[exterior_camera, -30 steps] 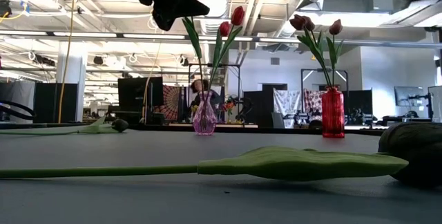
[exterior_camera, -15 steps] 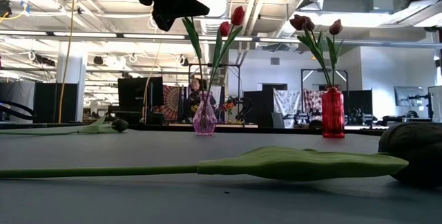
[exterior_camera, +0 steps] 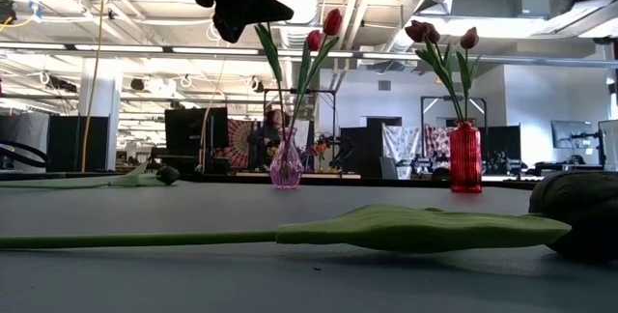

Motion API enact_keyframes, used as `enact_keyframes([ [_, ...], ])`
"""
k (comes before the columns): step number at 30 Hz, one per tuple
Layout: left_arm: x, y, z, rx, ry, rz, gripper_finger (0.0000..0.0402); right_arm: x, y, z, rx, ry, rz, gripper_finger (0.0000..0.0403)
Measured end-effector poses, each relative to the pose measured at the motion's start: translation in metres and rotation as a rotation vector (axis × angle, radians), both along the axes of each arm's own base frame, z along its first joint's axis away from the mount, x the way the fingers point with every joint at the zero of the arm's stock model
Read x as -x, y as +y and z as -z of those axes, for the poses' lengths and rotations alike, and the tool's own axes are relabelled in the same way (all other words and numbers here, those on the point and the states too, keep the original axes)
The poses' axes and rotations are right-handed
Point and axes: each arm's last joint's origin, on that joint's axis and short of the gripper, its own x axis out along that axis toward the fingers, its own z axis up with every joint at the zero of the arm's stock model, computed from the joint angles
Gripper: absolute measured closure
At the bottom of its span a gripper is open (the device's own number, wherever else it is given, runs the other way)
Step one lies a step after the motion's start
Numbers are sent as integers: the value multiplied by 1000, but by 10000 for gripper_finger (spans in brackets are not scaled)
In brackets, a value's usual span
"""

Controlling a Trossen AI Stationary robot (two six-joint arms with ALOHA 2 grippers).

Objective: Sort flowers into vase by color
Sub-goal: Put the bottom right black flower into the yellow vase

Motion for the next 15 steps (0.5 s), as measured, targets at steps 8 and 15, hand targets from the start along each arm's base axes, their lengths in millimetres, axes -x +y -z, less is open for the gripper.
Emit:
enact_keyframes([
  [8,0,0,0,25,-1,-8,229,3,6,6,0,-15,-9,384],
  [15,0,0,0,33,0,-11,229,6,8,6,5,-21,-12,384],
])
